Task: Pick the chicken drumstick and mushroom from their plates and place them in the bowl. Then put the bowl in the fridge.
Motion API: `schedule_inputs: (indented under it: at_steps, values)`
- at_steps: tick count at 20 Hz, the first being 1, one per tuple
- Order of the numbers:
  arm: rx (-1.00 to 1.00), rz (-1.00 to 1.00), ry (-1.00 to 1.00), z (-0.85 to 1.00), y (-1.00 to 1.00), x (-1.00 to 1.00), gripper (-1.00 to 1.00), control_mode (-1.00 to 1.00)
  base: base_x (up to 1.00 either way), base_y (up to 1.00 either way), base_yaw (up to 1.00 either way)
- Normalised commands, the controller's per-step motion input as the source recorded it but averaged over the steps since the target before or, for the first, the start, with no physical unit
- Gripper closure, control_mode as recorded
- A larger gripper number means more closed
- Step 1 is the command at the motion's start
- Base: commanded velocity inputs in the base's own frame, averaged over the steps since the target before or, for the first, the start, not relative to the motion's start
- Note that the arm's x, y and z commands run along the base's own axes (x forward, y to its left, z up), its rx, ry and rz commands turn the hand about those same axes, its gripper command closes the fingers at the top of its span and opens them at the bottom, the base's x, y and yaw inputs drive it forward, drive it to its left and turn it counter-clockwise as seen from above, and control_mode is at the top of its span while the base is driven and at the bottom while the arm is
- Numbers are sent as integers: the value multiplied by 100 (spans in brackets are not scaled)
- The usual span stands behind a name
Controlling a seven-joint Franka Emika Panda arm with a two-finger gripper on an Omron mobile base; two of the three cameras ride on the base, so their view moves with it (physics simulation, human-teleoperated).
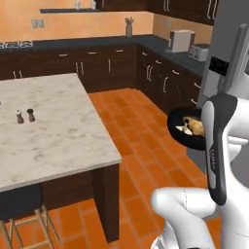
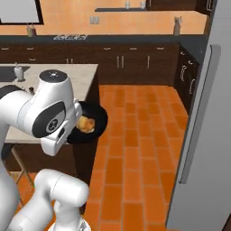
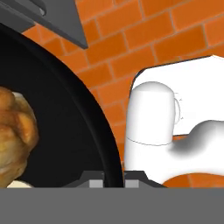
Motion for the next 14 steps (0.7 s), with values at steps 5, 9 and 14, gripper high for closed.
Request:
schedule_inputs:
  at_steps: [5,9,14]
  values:
    - [0,0,0,0,0,0,100,100,68,-73,11]
    - [0,0,0,0,0,0,100,100,79,-8,1]
    - [0,0,0,0,0,0,100,100,83,18,0]
